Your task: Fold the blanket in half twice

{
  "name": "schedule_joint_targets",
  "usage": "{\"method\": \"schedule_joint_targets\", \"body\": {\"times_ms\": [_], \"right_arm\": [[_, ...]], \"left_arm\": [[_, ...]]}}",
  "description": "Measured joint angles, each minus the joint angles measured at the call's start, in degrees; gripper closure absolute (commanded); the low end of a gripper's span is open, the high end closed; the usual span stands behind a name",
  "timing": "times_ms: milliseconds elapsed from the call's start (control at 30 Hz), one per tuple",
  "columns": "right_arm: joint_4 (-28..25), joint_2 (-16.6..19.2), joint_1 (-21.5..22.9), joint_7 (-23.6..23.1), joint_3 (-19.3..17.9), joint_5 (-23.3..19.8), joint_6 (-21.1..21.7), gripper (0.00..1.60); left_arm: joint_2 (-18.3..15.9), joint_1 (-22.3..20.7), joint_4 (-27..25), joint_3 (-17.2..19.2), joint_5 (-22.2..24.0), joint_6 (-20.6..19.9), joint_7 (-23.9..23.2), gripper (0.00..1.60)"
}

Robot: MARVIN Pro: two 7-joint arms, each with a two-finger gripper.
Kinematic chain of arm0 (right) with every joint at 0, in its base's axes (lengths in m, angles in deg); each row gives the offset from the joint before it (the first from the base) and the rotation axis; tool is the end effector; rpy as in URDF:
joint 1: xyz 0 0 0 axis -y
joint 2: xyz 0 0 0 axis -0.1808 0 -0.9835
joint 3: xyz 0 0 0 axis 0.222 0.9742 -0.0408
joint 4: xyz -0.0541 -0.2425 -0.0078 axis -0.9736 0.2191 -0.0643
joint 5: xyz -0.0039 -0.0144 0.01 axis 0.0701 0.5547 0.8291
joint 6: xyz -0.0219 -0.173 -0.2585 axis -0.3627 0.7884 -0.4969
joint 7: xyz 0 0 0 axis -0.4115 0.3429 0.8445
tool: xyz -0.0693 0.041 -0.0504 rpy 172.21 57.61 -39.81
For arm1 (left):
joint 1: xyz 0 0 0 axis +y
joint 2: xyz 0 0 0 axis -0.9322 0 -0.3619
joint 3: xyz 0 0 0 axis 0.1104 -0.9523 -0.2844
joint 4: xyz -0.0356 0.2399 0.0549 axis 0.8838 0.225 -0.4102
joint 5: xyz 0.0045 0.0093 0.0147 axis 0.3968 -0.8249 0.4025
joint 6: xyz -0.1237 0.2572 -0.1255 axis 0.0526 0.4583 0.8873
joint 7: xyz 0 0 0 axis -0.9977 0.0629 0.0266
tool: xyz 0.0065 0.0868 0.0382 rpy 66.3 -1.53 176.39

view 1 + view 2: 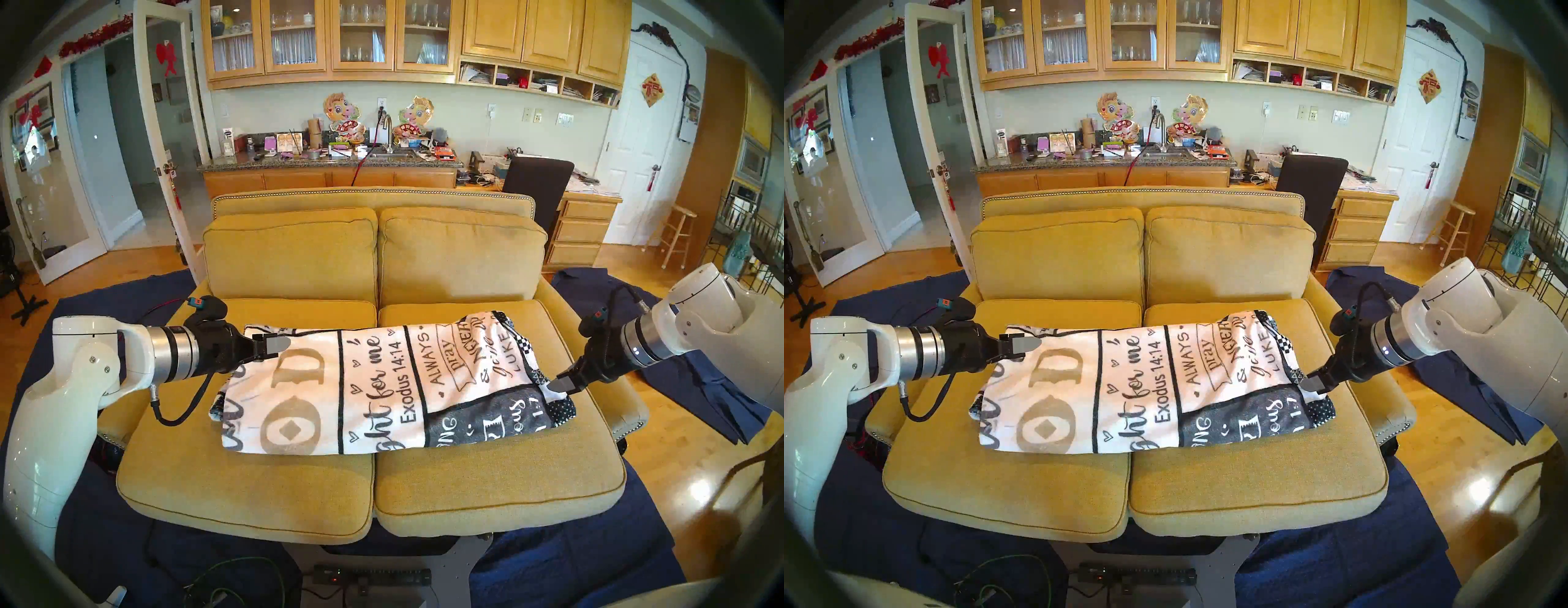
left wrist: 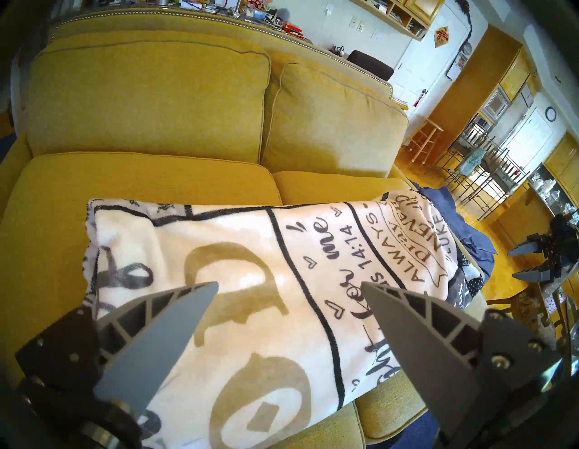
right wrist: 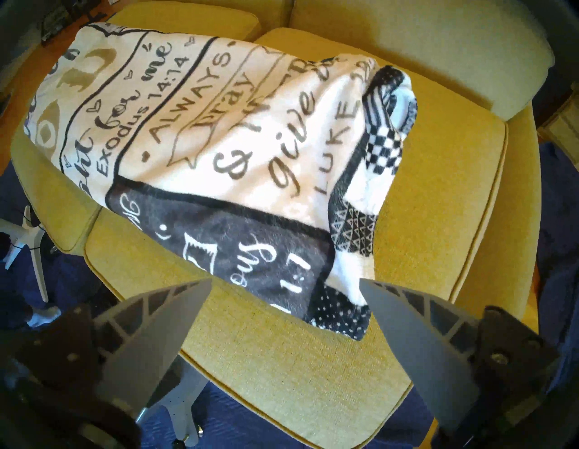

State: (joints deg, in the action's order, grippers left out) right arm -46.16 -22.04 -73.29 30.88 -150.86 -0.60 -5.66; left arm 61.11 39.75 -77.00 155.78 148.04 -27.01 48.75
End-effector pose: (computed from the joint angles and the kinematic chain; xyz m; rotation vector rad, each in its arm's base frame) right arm 0.3562 -0.1420 -0.1631 -2.7588 -0.8067 -0.6361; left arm 0.3302 0.0940 -0.1436 2.4266 -0.1870 1.1487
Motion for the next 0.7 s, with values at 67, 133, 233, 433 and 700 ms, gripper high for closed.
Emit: {"method": "schedule_joint_targets", "body": {"times_ms": [67, 133, 233, 433, 700], "right_arm": [[0.29, 0.16, -0.63, -0.35, -0.15, -0.47, -0.40, 0.00], [0.58, 0.31, -1.27, -0.70, -0.36, -0.94, -0.85, 0.00], [0.96, 0.49, -2.07, -1.14, -0.68, -1.52, -1.52, 0.00], [1.60, 0.73, -3.35, -1.83, -1.29, -2.43, -2.70, 0.00], [2.48, 1.01, -5.31, -2.92, -2.47, -3.72, -4.88, 0.00]], "left_arm": [[0.06, 0.52, -0.55, 0.35, -0.13, 0.00, -0.18, 0.00], [0.16, 1.15, -1.17, 0.72, -0.22, 0.00, -0.37, 0.00], [0.41, 2.06, -2.19, 1.25, -0.29, -0.01, -0.66, 0.00], [1.00, 3.54, -4.39, 2.40, -0.31, -0.01, -1.16, 0.00], [2.13, 5.97, -7.91, 5.05, -0.30, -0.03, -1.75, 0.00]]}}
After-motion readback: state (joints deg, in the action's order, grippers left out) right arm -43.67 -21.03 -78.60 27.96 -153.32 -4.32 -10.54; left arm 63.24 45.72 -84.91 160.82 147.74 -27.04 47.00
